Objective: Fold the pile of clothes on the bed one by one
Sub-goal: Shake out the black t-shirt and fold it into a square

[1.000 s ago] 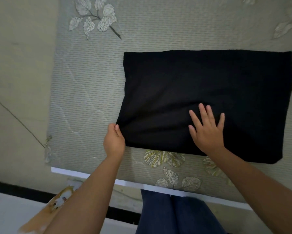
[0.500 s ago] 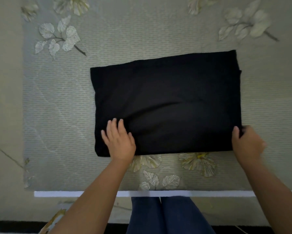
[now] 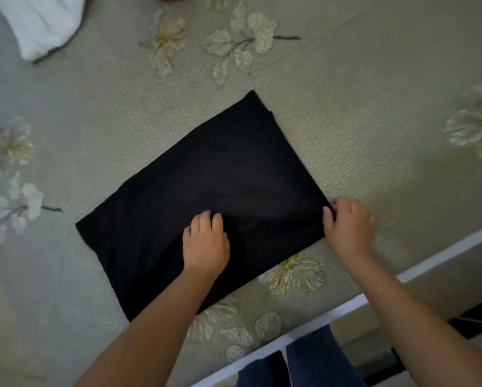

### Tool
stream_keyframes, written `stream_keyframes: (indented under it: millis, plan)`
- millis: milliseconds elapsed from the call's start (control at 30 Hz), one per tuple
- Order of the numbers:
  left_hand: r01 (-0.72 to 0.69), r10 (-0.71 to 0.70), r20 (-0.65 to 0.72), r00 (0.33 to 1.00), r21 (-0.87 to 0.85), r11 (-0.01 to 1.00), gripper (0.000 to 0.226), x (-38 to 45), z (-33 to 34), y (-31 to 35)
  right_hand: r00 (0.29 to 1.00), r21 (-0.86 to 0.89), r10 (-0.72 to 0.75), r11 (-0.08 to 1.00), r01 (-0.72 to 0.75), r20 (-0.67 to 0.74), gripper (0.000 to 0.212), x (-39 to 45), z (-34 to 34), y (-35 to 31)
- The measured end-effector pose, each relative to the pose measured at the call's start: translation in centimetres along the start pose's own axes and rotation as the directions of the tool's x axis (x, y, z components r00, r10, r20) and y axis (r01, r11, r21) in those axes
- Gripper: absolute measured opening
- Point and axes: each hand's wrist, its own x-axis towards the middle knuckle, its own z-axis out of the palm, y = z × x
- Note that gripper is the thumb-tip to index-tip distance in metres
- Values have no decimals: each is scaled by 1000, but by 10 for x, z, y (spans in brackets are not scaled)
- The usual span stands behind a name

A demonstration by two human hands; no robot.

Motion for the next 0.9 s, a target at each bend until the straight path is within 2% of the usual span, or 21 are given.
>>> stream_keyframes:
  millis: [67, 167, 267, 333, 400, 467, 533, 600, 667, 733, 800, 900]
  plan:
    - [-152, 156, -101, 983, 48, 987, 45, 34, -27, 13, 999, 27, 37, 999, -37, -10, 31, -6, 0, -6]
    - [-310, 343, -159, 926, 203, 929, 57, 96, -65, 45, 995, -12, 99, 995, -99, 13, 37, -10, 0, -17]
    - [-377, 439, -98, 893, 370, 849, 72, 143, -85, 75, 991, -11, 132, 991, -132, -14, 32, -9, 0, -29]
    - [-398, 442, -12, 897, 415, 818, 76, 156, -87, 85, 991, -24, 110, 993, -113, -76, 32, -7, 0, -31]
    - [-393, 420, 12, 907, 375, 840, 67, 161, -87, 88, 991, -42, 73, 996, -79, -115, 33, -8, 3, -33]
    - [-394, 419, 1, 908, 341, 853, 49, 161, -89, 85, 994, -67, 61, 996, -67, -92, 31, -8, 5, -35]
    - [-420, 446, 11, 895, 361, 833, 33, 159, -94, 78, 997, -46, 75, 996, -74, 21, 21, -9, 3, -35]
    - [-448, 490, -32, 871, 356, 820, 24, 154, -98, 64, 990, 53, 97, 993, -102, 102, 15, -12, 2, -34]
    - [-475, 525, -112, 844, 299, 828, 23, 145, -104, 47, 999, 151, 48, 987, -48, 0, 11, -21, -8, -38]
    - [-545, 583, -190, 790, 217, 809, 26, 129, -111, 25, 987, 220, -21, 974, 57, -160, 25, -38, -23, -50]
    - [-637, 664, -218, 716, 188, 748, 26, 110, -118, -1, 973, 256, -118, 952, 168, -200, 33, -61, -32, -67]
    - [-706, 753, -162, 637, 271, 655, 26, 76, -121, -51, 955, 262, -222, 926, 270, -198, 31, -103, -29, -100]
